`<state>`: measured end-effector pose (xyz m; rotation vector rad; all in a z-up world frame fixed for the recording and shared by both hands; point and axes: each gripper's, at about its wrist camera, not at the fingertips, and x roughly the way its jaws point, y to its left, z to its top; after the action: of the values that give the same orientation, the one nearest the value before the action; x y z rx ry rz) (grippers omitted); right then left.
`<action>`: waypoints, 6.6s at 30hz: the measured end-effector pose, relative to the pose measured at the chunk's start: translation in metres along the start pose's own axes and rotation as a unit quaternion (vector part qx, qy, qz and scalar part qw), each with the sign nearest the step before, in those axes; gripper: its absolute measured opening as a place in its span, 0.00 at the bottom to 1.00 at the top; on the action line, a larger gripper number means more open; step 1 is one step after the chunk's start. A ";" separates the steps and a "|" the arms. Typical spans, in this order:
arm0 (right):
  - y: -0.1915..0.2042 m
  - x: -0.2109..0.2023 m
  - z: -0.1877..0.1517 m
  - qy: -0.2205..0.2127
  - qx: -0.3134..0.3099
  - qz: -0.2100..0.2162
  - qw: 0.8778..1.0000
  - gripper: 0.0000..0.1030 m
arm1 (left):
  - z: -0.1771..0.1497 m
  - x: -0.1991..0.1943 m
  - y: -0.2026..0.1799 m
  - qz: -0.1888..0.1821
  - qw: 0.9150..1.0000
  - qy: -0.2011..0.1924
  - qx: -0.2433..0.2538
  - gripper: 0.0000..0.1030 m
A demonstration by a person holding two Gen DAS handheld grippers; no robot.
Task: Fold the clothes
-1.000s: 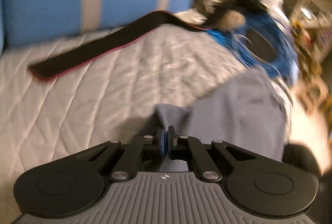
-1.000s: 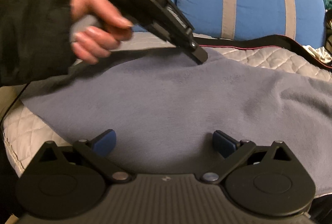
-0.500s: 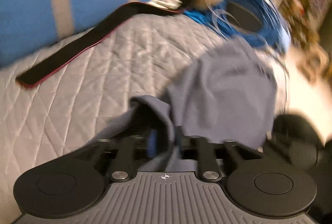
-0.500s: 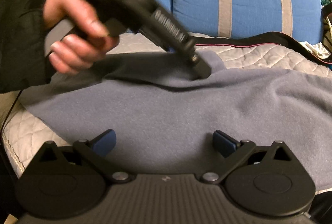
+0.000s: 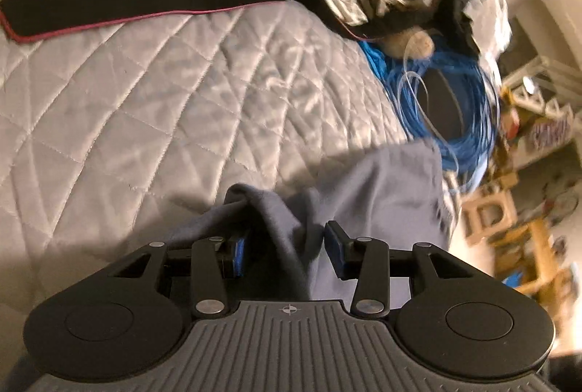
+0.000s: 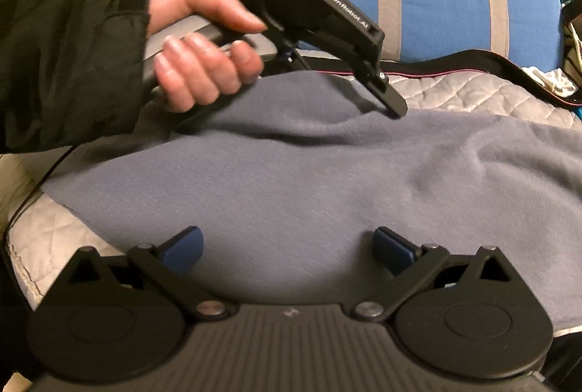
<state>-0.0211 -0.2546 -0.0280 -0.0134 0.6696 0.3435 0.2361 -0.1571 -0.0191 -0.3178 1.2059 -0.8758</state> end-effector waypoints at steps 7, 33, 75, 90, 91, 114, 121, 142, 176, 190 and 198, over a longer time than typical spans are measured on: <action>-0.002 0.001 -0.002 0.008 0.010 -0.018 1.000 0.99 | 0.020 0.001 0.030 -0.041 0.996 -0.028 -0.079 0.37; 0.001 -0.007 -0.001 0.037 0.032 -0.051 0.998 0.99 | 0.022 0.003 0.048 0.035 0.989 -0.071 -0.121 0.04; -0.014 0.019 0.012 0.025 0.025 -0.081 0.996 0.49 | 0.035 0.002 0.086 -0.053 0.989 -0.021 -0.140 0.06; -0.021 0.021 0.006 0.005 0.028 -0.060 0.998 0.78 | 0.003 -0.117 0.021 0.177 0.974 -0.138 0.009 0.45; -0.022 0.022 0.007 0.006 0.030 -0.056 0.998 0.83 | -0.007 -0.123 0.015 0.203 0.968 -0.142 0.034 0.45; -0.015 0.028 0.007 0.004 0.033 -0.065 0.997 0.93 | -0.095 -0.155 0.025 0.333 0.932 -0.057 0.128 0.05; -0.015 0.028 0.006 0.004 0.031 -0.064 0.997 0.95 | -0.105 -0.215 0.026 0.336 0.929 -0.128 0.083 0.42; -0.007 0.029 0.005 0.003 0.026 -0.084 0.996 0.97 | -0.158 -0.251 0.057 0.316 0.933 -0.054 0.163 0.57; -0.007 0.031 0.005 -0.001 0.023 -0.088 0.996 1.00 | -0.154 -0.250 0.104 0.325 0.939 -0.074 0.090 0.02; -0.007 0.031 0.005 0.000 0.024 -0.086 0.996 0.99 | -0.144 -0.272 0.102 0.418 0.901 -0.095 0.063 0.08; -0.007 0.031 0.005 0.001 0.023 -0.086 0.996 0.99 | -0.170 -0.361 0.096 0.407 0.895 -0.181 -0.035 0.49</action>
<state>0.0067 -0.2511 -0.0433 -0.0272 0.6739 0.1618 0.0909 0.2072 0.1021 -0.0077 0.8903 -0.0315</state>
